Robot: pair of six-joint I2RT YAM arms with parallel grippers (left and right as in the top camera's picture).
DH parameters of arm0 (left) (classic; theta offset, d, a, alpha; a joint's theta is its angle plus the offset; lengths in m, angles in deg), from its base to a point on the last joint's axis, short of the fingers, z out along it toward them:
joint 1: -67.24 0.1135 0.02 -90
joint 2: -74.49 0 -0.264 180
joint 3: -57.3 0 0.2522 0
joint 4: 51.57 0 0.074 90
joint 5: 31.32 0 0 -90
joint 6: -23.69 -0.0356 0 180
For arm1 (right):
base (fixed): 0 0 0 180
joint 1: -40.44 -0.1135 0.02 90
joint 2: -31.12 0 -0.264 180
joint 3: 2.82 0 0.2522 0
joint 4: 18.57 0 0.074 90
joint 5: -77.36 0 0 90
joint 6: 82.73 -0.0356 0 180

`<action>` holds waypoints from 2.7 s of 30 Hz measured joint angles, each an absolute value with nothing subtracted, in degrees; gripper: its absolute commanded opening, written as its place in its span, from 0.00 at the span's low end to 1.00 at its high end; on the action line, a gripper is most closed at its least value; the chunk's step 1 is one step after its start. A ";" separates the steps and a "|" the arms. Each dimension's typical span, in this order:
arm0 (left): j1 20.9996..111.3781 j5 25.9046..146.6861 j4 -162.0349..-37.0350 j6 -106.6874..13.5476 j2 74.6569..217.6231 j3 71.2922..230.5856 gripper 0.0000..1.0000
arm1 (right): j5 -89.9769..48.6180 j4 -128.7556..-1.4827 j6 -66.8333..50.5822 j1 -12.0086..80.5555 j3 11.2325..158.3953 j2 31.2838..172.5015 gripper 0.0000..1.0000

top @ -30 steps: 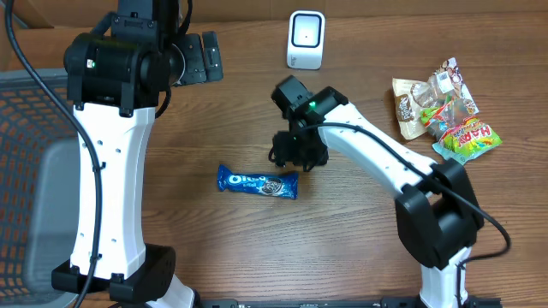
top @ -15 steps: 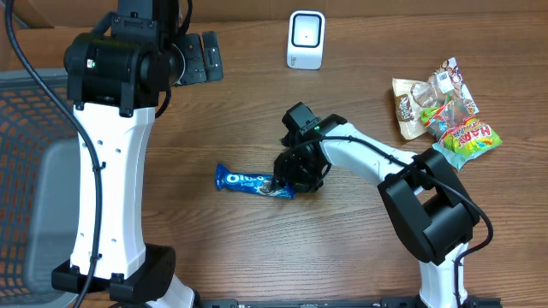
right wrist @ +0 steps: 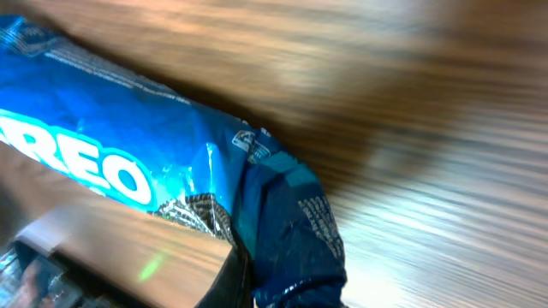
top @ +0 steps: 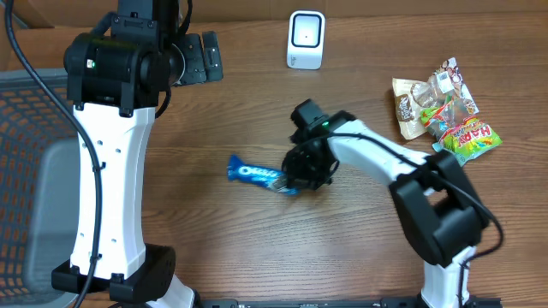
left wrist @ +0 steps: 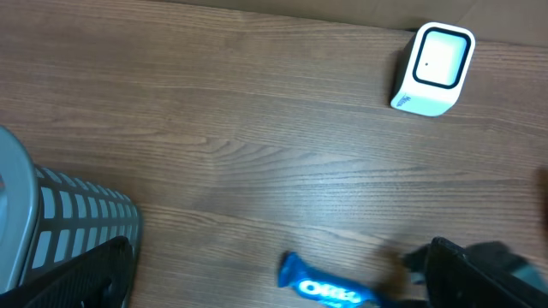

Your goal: Scan the item barcode

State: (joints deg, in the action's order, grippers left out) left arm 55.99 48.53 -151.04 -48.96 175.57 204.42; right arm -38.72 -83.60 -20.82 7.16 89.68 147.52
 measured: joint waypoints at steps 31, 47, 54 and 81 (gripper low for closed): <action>55.99 48.53 -151.02 -48.96 175.57 204.42 1.00 | 27.92 -128.23 -21.02 4.76 99.16 143.72 0.04; 55.99 48.53 -151.02 -48.96 175.57 204.42 1.00 | 26.78 -129.46 -22.57 -13.08 99.16 146.27 0.24; 55.99 48.53 -151.04 -48.96 175.57 204.42 1.00 | 24.88 -126.59 -22.55 -23.22 99.18 146.27 0.46; 55.99 48.53 -151.04 -48.96 175.57 204.44 1.00 | 2.04 -97.46 6.28 -3.68 97.79 146.49 0.35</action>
